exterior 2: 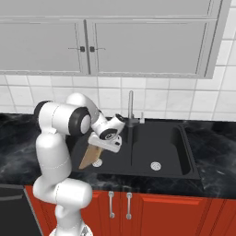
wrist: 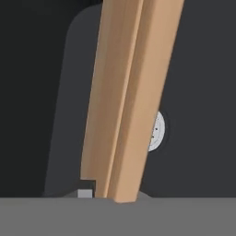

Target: Move the cutting board and knife to the sink. Then move spray from the cabinet to the counter.

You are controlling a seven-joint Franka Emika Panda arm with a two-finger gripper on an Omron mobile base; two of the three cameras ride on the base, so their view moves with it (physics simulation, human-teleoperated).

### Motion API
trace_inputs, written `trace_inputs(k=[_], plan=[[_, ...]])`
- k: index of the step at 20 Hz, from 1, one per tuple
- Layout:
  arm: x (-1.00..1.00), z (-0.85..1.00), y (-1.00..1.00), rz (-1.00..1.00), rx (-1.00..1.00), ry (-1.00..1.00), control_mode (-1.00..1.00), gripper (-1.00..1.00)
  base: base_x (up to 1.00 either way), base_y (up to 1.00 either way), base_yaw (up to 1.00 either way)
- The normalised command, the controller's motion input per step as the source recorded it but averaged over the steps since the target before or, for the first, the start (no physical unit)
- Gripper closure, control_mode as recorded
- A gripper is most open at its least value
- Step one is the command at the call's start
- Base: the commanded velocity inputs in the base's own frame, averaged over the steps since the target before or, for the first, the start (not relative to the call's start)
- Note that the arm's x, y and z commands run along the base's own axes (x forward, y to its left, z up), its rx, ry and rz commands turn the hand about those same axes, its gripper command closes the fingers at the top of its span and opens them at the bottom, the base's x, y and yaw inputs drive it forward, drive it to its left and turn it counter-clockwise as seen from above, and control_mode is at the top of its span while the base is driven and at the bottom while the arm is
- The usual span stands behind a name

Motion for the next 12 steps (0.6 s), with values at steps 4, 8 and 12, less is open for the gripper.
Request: trace_inputs(k=[4,8,12], plan=[[0.18,-0.06,0.01,0.00,0.00,0.00,-1.00,-1.00,0.00,0.00,0.00],[0.17,0.01,0.00,0.00,0.00,0.00,-1.00,-1.00,0.00,0.00,0.00],[0.09,0.16,0.00,0.00,-0.06,0.00,-1.00,-1.00,0.00,0.00,0.00]])
